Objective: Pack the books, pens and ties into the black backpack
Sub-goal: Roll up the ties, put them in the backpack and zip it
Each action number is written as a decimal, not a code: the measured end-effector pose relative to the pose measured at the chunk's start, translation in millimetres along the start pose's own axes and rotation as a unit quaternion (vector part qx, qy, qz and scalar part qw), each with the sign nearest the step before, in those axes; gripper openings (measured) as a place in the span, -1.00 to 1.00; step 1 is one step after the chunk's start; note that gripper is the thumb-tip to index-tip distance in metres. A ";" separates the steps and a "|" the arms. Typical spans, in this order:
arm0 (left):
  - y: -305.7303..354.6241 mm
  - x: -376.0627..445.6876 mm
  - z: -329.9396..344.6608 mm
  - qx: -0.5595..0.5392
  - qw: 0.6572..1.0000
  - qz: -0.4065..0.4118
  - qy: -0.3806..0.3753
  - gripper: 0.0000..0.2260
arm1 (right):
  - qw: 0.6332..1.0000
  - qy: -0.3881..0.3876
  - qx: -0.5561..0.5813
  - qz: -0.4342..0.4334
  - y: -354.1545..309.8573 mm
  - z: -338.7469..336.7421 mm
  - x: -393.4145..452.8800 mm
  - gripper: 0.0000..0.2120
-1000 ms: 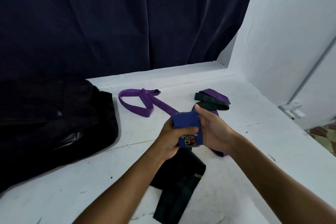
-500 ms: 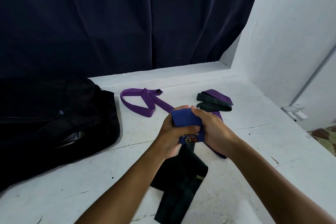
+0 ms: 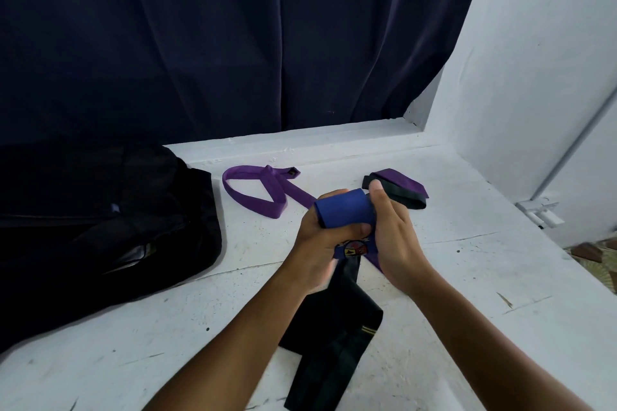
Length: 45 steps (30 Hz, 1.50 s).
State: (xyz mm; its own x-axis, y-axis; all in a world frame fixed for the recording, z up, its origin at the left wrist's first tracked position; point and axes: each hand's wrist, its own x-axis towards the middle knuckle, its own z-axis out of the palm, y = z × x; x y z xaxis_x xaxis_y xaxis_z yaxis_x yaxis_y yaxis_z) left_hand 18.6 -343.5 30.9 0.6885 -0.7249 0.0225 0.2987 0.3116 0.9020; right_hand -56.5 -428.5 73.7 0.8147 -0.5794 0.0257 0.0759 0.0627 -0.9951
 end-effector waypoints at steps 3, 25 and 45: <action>3.1 4.7 -0.7 0.002 1.000 -0.017 0.011 -0.31 | 0.999 0.028 0.015 -0.013 -1.2 1.8 -1.4 -0.53; 19.8 0.4 -13.3 -0.043 0.992 -0.059 0.099 -0.67 | 0.994 -0.088 -0.016 0.062 -2.5 -20.7 4.2 -0.65; 91.1 -99.2 -96.5 0.106 0.961 -0.010 0.255 -0.71 | 0.928 -0.328 0.055 0.166 8.8 79.2 8.7 -0.67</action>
State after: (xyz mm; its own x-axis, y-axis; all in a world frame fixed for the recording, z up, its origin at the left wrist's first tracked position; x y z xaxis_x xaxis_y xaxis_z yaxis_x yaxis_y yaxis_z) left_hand 41.3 -183.8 69.3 0.9345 -0.3175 -0.1610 0.2110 0.1297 0.9688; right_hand -3.2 -368.6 72.7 0.9759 0.1043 -0.1918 -0.2125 0.2518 -0.9442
